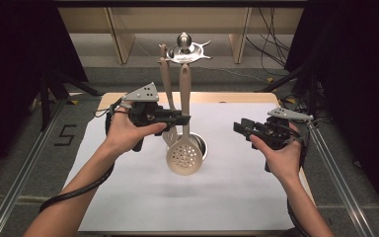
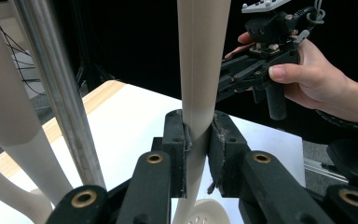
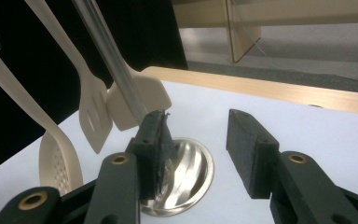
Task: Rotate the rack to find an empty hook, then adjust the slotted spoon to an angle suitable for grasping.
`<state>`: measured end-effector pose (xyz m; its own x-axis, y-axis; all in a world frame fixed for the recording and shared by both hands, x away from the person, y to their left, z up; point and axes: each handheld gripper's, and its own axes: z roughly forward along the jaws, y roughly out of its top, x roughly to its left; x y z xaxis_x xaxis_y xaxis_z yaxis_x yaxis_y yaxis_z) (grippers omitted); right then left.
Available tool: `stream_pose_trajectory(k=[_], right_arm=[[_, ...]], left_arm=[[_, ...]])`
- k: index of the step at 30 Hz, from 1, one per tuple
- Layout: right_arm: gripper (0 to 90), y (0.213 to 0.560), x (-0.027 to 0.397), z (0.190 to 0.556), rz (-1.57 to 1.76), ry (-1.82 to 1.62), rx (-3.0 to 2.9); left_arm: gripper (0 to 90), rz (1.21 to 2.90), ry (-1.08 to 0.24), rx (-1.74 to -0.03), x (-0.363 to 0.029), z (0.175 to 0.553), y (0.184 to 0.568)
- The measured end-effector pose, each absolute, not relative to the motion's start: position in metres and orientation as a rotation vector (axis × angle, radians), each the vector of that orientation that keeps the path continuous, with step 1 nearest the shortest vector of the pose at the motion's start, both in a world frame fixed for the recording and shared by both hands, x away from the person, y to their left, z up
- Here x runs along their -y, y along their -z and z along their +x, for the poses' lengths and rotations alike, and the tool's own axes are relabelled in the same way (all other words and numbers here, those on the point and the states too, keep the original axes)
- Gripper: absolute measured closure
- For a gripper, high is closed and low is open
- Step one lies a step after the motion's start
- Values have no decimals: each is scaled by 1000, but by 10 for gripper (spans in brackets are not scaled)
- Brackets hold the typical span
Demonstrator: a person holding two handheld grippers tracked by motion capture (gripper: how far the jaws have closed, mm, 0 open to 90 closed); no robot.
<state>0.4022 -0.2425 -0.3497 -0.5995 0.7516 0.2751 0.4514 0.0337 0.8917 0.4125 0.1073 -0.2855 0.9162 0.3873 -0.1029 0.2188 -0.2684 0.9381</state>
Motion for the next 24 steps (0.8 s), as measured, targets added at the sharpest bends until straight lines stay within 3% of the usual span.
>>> stream_pose_trajectory(k=[24], right_arm=[[581, 346, 242, 400, 1254, -1605, -2035]], left_arm=[[770, 1861, -173, -486, -107, 420, 288]])
